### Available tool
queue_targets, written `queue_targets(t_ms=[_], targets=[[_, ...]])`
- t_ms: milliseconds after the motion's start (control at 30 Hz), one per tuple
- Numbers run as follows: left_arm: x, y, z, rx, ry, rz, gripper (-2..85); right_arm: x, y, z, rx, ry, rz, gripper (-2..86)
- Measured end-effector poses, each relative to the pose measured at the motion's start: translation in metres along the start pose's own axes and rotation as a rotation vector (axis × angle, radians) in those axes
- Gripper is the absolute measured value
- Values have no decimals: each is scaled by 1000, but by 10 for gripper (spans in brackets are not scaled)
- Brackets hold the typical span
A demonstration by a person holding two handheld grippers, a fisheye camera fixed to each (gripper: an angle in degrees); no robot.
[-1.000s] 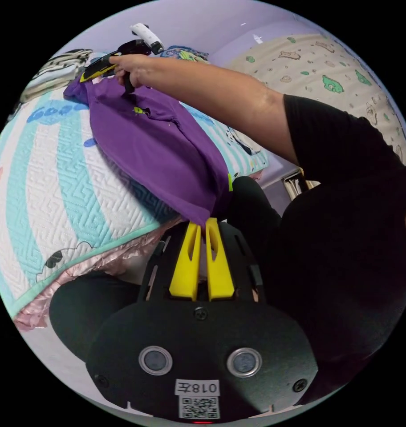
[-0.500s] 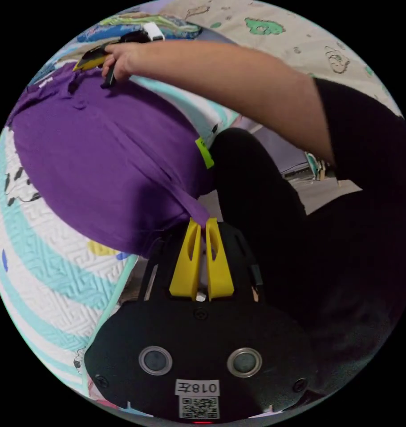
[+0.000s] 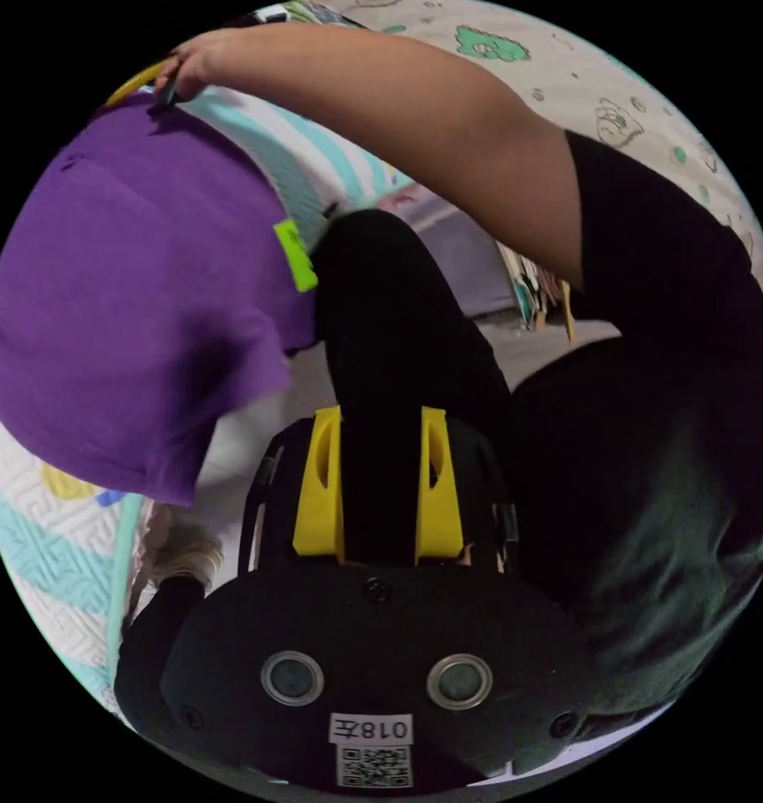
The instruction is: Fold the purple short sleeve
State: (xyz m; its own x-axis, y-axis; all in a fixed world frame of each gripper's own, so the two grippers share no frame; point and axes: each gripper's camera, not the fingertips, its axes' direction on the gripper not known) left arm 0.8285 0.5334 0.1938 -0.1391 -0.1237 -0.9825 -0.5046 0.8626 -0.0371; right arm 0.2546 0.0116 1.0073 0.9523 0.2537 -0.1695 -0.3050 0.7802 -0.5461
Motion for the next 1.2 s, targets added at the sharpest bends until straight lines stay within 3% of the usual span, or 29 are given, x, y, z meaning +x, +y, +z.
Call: queue_targets(t_ms=[100,200,333,500,633,867,1033,1200], targets=[[1,23,3,4,-20,-44,119,14,35,-32,20,-14,-51,68],[-28,60,-17,195,-60,-253,114,19,94,-64,-17,-123,-133,64],[-47,90,-41,350,-290,-390,112,12,197,-71,-262,-191,-317,55],[-58,84,-46,442,-322,-417,95,-23,301,-34,-438,-149,-590,55],[-78,74,-19,402,-297,-442,85,-53,358,27,-549,71,-792,75],[-67,70,-1,383,-407,-340,63,-41,428,96,-554,468,-1001,61],[-55,63,34,184,-462,-305,-3,-16,448,105,-570,411,-956,19],[-43,77,47,149,-416,-294,-9,-1,474,108,-608,351,-1017,14]])
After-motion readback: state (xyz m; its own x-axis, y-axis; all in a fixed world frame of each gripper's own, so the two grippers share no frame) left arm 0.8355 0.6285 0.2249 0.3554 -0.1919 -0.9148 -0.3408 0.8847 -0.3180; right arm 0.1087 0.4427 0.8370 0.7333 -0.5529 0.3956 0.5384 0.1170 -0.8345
